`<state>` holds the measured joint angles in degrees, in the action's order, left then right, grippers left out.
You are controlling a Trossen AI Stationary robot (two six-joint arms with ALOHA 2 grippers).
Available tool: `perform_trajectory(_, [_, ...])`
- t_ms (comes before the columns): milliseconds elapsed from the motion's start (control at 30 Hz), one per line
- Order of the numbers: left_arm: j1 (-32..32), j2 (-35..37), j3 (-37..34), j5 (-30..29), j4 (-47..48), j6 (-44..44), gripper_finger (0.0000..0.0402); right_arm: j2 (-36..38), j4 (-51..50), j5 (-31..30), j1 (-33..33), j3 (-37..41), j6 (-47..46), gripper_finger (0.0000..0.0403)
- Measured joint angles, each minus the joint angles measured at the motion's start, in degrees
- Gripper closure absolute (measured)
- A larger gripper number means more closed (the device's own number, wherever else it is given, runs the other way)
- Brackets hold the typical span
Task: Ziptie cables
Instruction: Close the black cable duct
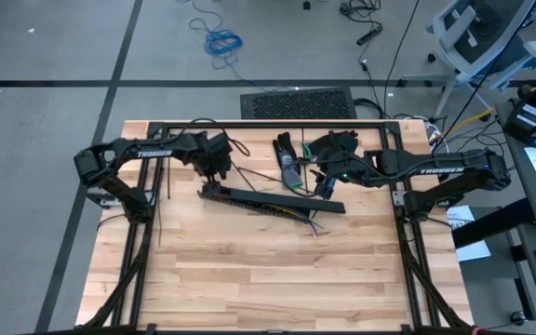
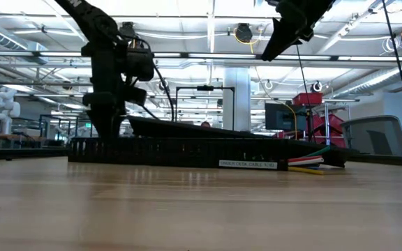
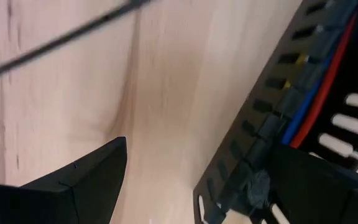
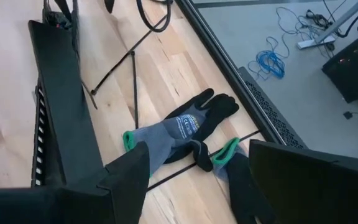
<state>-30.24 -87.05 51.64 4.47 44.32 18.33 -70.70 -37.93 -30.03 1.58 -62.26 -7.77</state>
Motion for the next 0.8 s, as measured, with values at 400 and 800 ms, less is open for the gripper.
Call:
perform_trajectory(400, [0.20, 0.00, -0.53, 5.13, -2.04, -1.52, 0.0038, 0.00, 0.00, 0.09, 0.00, 0.00, -0.42, 0.0145])
perform_trajectory(800, [4.48, 0.00, -6.14, 4.20, -11.94, -5.99, 0.0044, 0.00, 0.00, 0.10, -0.02, 0.00, -0.38, 0.0145])
